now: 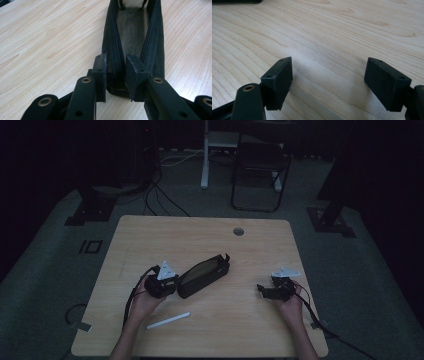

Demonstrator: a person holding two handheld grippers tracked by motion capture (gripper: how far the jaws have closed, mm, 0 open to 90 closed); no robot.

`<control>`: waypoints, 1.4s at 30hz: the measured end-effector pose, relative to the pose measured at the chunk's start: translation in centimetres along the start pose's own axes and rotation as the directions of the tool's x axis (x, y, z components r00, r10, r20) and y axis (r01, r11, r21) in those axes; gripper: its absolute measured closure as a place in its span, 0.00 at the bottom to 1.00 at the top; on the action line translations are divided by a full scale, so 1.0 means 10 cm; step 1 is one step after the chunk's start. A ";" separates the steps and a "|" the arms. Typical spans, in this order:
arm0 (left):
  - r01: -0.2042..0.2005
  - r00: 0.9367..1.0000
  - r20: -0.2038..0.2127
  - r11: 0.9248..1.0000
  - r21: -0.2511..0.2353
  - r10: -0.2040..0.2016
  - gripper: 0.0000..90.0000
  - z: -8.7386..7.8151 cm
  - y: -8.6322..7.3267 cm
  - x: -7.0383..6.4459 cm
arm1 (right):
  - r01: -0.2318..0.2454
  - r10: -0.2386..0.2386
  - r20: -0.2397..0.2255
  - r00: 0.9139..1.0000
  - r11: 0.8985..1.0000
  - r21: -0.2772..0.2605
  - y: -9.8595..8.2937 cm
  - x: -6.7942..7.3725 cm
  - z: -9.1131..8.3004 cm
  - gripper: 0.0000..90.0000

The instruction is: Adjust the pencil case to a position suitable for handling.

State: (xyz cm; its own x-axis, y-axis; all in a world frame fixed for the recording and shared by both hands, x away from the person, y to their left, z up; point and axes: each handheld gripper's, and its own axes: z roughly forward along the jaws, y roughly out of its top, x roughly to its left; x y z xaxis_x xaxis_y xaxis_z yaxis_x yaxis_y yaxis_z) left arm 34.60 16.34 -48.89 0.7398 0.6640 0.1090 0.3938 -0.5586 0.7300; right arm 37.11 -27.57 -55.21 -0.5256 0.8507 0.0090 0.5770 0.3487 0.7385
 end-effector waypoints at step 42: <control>0.039 0.998 0.054 0.996 -0.076 -0.035 0.49 -0.42 -0.31 -0.21 | 0.000 0.000 0.000 1.000 1.000 0.000 0.00 0.00 0.00 0.25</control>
State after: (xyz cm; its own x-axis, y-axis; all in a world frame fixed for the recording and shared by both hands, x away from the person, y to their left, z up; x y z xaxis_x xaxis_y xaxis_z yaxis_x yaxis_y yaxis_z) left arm 29.54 18.78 -48.52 0.7541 0.6551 0.0465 0.3797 -0.4927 0.7830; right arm 37.11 -27.57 -55.21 -0.5254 0.8508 0.0092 0.5772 0.3484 0.7385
